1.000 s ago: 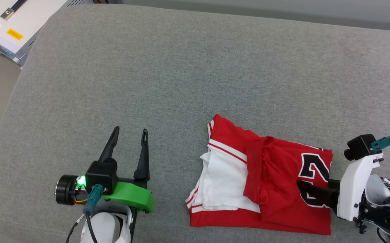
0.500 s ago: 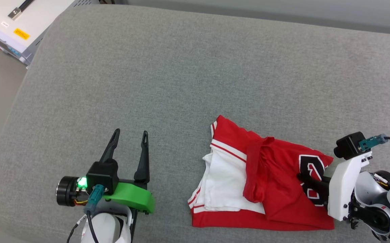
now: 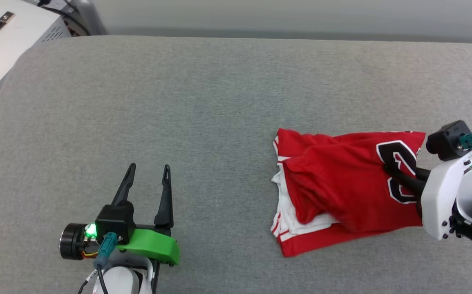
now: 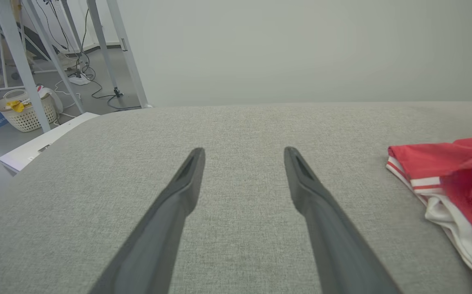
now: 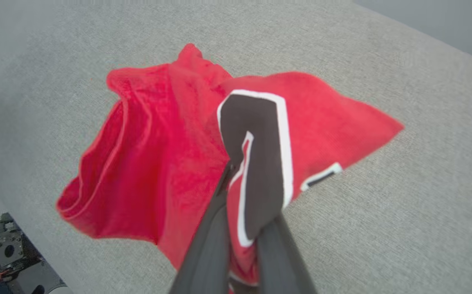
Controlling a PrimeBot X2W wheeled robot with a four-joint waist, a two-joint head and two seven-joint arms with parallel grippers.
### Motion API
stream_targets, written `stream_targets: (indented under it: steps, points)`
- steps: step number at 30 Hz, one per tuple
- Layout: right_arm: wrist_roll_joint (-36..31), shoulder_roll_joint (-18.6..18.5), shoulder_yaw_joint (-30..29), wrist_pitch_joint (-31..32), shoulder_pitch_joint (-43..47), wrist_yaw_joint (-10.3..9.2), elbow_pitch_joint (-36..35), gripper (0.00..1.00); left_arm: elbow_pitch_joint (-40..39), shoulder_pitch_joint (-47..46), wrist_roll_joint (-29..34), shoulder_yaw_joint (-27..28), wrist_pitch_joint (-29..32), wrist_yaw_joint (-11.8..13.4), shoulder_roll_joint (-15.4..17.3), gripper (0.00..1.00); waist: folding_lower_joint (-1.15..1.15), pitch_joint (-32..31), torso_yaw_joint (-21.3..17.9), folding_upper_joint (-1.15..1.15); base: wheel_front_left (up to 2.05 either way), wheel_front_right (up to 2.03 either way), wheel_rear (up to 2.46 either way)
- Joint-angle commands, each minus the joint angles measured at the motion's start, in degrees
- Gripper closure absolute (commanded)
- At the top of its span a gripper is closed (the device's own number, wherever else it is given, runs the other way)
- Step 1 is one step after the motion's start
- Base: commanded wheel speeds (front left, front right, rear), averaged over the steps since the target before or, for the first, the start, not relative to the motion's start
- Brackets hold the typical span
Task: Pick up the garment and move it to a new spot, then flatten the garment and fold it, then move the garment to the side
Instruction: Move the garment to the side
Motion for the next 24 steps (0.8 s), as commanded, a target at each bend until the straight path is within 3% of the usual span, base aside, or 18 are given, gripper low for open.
stream_targets:
  steps: [1,11,16,24]
  points:
    - [-0.14,-0.58,-0.39,-0.52,-1.28,-0.04,-0.39,1.0,-0.42,0.11,0.32,0.1,-0.34,-0.09,-0.02,0.0,0.0,0.05,-4.5,0.25,0.0,0.0,0.0]
    - [-3.1,-5.38,-4.79,-0.9,-5.75,-0.04,1.83,1.0,-3.6,-2.29,1.42,1.34,-0.34,-0.49,1.6,0.0,0.0,6.8,-13.4,0.25,0.0,0.0,0.0]
    - [-4.85,-8.96,-8.55,-1.77,-8.42,-0.04,7.7,1.0,-5.77,-4.46,2.0,1.77,-0.34,-0.93,3.05,0.0,0.0,11.51,-14.96,0.25,0.0,0.0,0.0]
    - [-10.09,-11.41,-12.27,-1.21,-13.05,-0.04,14.91,1.0,-8.64,-6.84,2.38,2.41,-0.34,-1.38,5.07,0.0,0.0,17.47,-15.1,0.25,0.0,0.0,0.0]
